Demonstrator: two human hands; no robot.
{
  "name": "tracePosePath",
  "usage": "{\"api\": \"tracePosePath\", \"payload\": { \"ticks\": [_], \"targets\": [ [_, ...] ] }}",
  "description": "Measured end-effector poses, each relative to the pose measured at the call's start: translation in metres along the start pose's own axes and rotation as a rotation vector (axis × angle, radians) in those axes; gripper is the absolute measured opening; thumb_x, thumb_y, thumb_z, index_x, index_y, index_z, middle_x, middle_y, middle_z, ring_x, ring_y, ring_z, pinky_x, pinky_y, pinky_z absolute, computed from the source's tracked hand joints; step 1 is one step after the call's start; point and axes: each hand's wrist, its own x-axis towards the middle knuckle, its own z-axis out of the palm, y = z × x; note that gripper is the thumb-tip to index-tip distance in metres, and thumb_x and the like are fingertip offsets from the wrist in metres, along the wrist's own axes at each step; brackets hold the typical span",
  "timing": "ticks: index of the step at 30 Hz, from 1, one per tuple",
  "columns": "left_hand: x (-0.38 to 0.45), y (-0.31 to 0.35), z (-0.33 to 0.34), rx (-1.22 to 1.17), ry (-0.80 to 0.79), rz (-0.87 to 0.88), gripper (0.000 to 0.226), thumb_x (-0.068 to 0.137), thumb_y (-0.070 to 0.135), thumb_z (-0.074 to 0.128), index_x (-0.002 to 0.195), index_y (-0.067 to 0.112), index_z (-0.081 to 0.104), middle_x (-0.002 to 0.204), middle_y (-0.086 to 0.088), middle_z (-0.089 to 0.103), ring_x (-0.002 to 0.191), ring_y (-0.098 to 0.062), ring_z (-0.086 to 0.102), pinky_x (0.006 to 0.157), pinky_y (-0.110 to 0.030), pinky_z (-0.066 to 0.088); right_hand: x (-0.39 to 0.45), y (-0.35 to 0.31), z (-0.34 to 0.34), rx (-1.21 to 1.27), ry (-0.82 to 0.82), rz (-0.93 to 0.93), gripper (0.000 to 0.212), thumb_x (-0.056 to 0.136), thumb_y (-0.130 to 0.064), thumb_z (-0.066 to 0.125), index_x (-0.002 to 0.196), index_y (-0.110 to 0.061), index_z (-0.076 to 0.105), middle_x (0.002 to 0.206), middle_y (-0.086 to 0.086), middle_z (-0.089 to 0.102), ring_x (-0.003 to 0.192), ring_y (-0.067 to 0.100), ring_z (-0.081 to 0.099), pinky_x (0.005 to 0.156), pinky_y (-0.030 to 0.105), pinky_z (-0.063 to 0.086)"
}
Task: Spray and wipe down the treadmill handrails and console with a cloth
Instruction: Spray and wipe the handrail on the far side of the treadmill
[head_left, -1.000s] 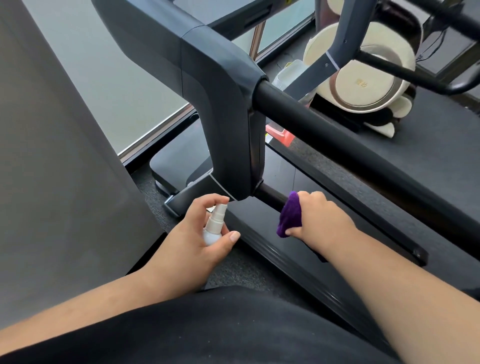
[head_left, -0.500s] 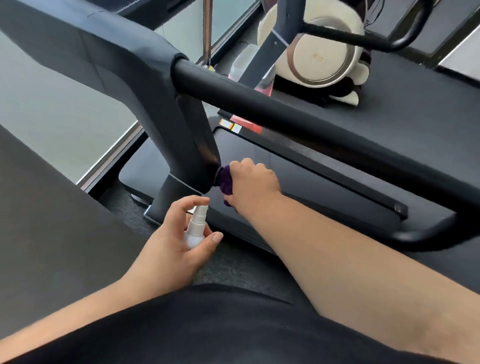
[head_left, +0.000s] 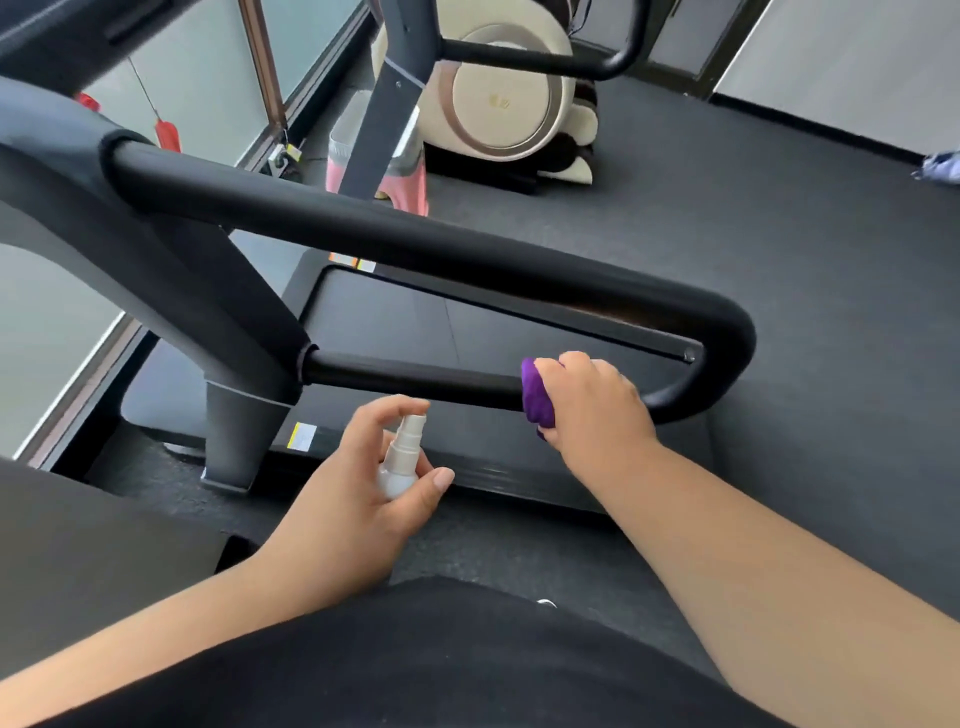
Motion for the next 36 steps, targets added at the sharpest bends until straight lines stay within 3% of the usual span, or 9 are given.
{"api": "tracePosePath", "payload": {
  "ticks": [4, 7, 11, 15, 20, 28, 30, 32, 36],
  "targets": [
    [-0.003, 0.004, 0.006, -0.004, -0.011, -0.014, 0.057, 0.084, 0.032, 0.069, 0.108, 0.066, 0.029, 0.09, 0.018, 0.061, 0.072, -0.008, 0.061, 0.065, -0.014, 0.046, -0.012, 0.028, 0.005, -0.053, -0.013, 0.033, 0.054, 0.067, -0.032, 0.088, 0.107, -0.024, 0.052, 0.09, -0.003, 0.049, 0.082, 0.024, 0.056, 0.07, 0.037, 0.049],
    [-0.009, 0.005, 0.005, -0.005, 0.0, -0.021, 0.057, 0.085, 0.029, 0.069, 0.109, 0.064, 0.03, 0.091, 0.02, 0.06, 0.073, -0.008, 0.061, 0.065, -0.013, 0.046, -0.01, 0.026, 0.003, -0.032, -0.011, 0.018, 0.047, 0.074, -0.038, 0.083, 0.108, -0.024, 0.053, 0.095, -0.003, 0.052, 0.088, 0.023, 0.057, 0.069, 0.034, 0.04],
    [-0.014, 0.004, 0.006, -0.007, 0.029, -0.052, 0.054, 0.085, 0.024, 0.07, 0.113, 0.054, 0.035, 0.094, 0.017, 0.061, 0.072, -0.011, 0.061, 0.062, -0.012, 0.045, 0.001, 0.004, -0.005, 0.07, 0.016, 0.011, 0.044, 0.074, -0.053, 0.08, 0.085, -0.027, 0.045, 0.094, -0.005, 0.055, 0.092, 0.024, 0.057, 0.068, 0.034, 0.036],
    [-0.012, 0.0, 0.017, 0.02, 0.021, -0.074, 0.055, 0.083, 0.024, 0.072, 0.111, 0.056, 0.036, 0.091, 0.016, 0.062, 0.07, -0.009, 0.061, 0.062, -0.012, 0.044, 0.016, -0.046, -0.002, 0.16, 0.047, -0.084, 0.047, 0.08, -0.05, 0.076, 0.111, -0.023, 0.055, 0.111, 0.001, 0.059, 0.102, 0.026, 0.055, 0.08, 0.038, 0.046],
    [-0.005, 0.007, 0.031, 0.043, -0.043, -0.05, 0.057, 0.082, 0.023, 0.073, 0.11, 0.055, 0.036, 0.088, 0.018, 0.062, 0.066, -0.009, 0.06, 0.062, -0.012, 0.044, 0.013, -0.036, 0.005, 0.049, 0.051, -0.12, 0.077, 0.077, -0.031, 0.083, 0.141, -0.021, 0.039, 0.124, 0.006, 0.054, 0.108, 0.029, 0.054, 0.084, 0.04, 0.048],
    [-0.006, 0.014, 0.035, 0.017, -0.053, -0.044, 0.053, 0.084, 0.025, 0.07, 0.111, 0.055, 0.036, 0.093, 0.022, 0.06, 0.068, -0.007, 0.06, 0.061, -0.011, 0.043, -0.02, 0.03, -0.013, -0.072, -0.102, -0.01, 0.071, 0.08, -0.02, 0.079, 0.137, -0.023, 0.037, 0.114, 0.004, 0.052, 0.098, 0.027, 0.053, 0.077, 0.038, 0.044],
    [-0.008, 0.015, 0.033, 0.01, -0.053, -0.039, 0.053, 0.084, 0.025, 0.071, 0.111, 0.054, 0.036, 0.092, 0.021, 0.061, 0.068, -0.008, 0.06, 0.061, -0.011, 0.044, -0.019, 0.023, -0.031, -0.053, -0.158, -0.017, 0.048, 0.081, -0.011, 0.073, 0.117, -0.018, 0.043, 0.106, 0.006, 0.049, 0.091, 0.026, 0.046, 0.069, 0.037, 0.036],
    [-0.01, 0.017, 0.032, 0.004, -0.054, -0.029, 0.054, 0.083, 0.025, 0.071, 0.11, 0.055, 0.036, 0.092, 0.021, 0.061, 0.068, -0.01, 0.06, 0.061, -0.012, 0.044, -0.016, 0.011, -0.051, -0.111, -0.157, -0.059, 0.042, 0.075, -0.003, 0.069, 0.104, -0.016, 0.043, 0.1, 0.005, 0.046, 0.085, 0.025, 0.041, 0.066, 0.036, 0.032],
    [-0.012, 0.02, 0.028, -0.002, -0.049, 0.0, 0.057, 0.083, 0.025, 0.072, 0.108, 0.06, 0.035, 0.09, 0.019, 0.062, 0.068, -0.011, 0.059, 0.06, -0.013, 0.044, -0.012, -0.003, -0.074, -0.284, -0.109, -0.213, 0.048, 0.074, -0.006, 0.071, 0.115, -0.015, 0.048, 0.105, 0.006, 0.047, 0.098, 0.029, 0.05, 0.07, 0.039, 0.034]
  ]
}}
